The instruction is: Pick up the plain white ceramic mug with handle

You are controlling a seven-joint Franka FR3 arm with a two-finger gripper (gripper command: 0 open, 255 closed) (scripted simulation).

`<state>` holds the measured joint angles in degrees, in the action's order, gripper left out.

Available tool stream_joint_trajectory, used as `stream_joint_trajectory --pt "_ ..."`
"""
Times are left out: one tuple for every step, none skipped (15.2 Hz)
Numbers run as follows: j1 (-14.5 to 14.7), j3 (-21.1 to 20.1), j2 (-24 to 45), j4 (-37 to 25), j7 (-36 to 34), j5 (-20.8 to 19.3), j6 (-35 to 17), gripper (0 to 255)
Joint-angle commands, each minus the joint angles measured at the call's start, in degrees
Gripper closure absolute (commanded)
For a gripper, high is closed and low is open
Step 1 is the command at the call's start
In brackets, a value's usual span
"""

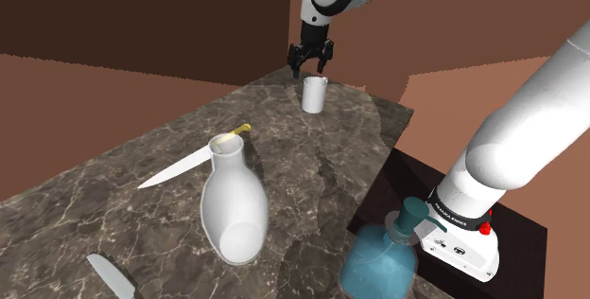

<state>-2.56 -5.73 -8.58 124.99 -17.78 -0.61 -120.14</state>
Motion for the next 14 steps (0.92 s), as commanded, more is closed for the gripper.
stream_joint_trajectory --pt "-0.1 0.0 1.2 0.3 -0.2 -0.3 -1.5 0" --pt "-0.1 0.0 1.5 0.8 -0.2 -0.3 -2.3 0" --pt "-0.1 0.0 1.7 1.3 -0.3 -0.4 -3.1 0" --pt "-0.1 0.0 2.0 1.8 -0.3 -0.4 -3.9 0" --pt "-0.1 0.0 2.3 2.3 -0.4 -0.5 -4.6 0" --pt "-0.1 0.0 2.8 3.0 -0.4 -0.5 -5.9 0" --pt "-0.1 0.0 2.8 3.0 -0.4 -0.5 -5.9 0" --pt "-0.1 0.0 2.8 3.0 -0.4 -0.5 -5.9 0" --pt "-0.1 0.0 2.7 3.1 -0.3 -0.5 -5.9 255" --pt "-0.1 0.0 2.8 3.1 -0.4 -0.5 -5.9 255" --pt "-0.1 0.0 2.8 3.1 -0.4 -0.5 -5.9 255" --pt "-0.1 0.0 2.8 3.1 -0.4 -0.5 -5.9 255" --pt "-0.1 0.0 2.8 3.0 -0.4 -0.5 -5.9 255" --pt "-0.1 0.0 2.8 3.0 -0.4 -0.5 -5.9 255"
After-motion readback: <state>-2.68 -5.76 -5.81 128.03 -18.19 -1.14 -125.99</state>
